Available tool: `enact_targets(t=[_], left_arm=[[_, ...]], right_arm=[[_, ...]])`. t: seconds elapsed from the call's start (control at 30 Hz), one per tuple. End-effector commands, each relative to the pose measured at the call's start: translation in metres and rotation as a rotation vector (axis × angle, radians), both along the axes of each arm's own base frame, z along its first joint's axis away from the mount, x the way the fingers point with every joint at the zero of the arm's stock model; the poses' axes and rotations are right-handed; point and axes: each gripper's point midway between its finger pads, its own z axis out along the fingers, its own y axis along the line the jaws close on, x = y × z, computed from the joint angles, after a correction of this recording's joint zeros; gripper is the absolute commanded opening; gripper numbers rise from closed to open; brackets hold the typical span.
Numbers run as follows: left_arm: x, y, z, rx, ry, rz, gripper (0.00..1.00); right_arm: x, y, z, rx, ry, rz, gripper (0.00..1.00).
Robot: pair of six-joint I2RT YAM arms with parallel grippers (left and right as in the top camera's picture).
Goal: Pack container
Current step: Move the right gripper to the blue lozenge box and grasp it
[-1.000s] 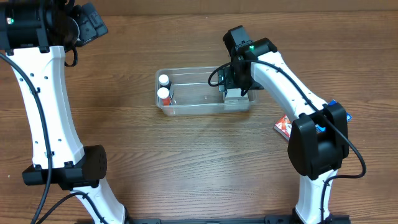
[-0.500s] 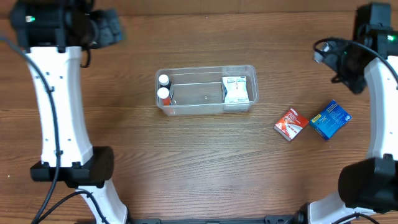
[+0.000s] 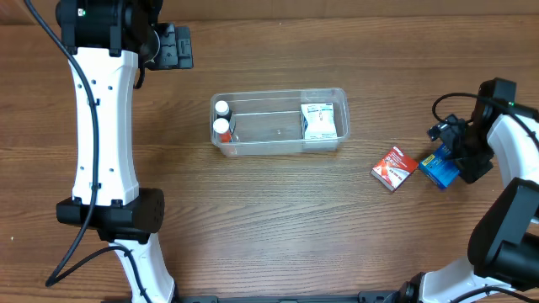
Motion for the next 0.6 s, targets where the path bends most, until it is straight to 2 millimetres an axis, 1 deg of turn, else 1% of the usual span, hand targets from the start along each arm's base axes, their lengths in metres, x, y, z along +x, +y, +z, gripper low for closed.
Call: enact_targets(t=[0.0,0.13,0.33,0.57], left_arm=[[0.001,-0.001,0.003,0.005,-0.01,-0.018,1.0],[0.0,-0.001,0.003,0.005,-0.009,-0.017,1.0],[0.0,-0.001,0.003,0.005,-0.008,-0.018,1.0],[0.0,-0.001,0.003,0.005,-0.008,-0.018,1.0]], right_arm=[[-0.002,0.001,-0.013,-0.003,-0.013,-0.005,1.0],[-0.002,-0.002,-0.024,-0.025,-0.023,0.015,1.0],[-0.01,-0.006,-0.04,-0.061,-0.01,0.009,1.0],[-0.016,-0.004,-0.048,-0.058,-0.001,0.009,1.0]])
